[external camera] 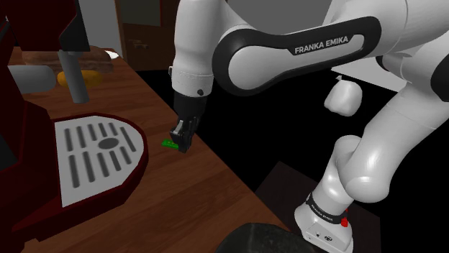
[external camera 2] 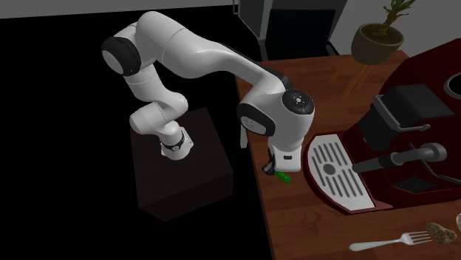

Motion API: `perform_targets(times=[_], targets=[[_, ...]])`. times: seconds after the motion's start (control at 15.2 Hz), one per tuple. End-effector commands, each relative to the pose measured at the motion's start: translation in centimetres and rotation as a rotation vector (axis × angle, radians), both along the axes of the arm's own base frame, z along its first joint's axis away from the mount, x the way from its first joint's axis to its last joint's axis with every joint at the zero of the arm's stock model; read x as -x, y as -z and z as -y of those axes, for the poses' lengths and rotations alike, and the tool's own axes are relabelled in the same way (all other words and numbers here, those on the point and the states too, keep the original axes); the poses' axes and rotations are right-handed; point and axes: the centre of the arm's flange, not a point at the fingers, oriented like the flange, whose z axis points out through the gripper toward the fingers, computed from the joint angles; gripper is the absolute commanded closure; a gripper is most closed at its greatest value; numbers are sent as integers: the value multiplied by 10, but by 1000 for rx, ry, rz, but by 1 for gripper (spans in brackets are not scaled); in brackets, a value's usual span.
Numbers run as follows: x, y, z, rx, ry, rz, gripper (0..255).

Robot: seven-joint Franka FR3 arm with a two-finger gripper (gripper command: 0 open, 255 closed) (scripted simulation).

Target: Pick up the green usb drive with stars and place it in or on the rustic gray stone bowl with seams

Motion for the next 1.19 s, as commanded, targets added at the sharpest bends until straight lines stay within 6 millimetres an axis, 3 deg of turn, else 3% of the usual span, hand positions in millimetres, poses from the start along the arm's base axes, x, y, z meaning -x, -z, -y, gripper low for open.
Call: perform_targets(times=[0.0,0.26,1.12], targets=[[2,3,-2,2,-4,-8,255],[2,4,-3,2,-4,-8,255],[2,-65,-3,2,-4,-8,255]])
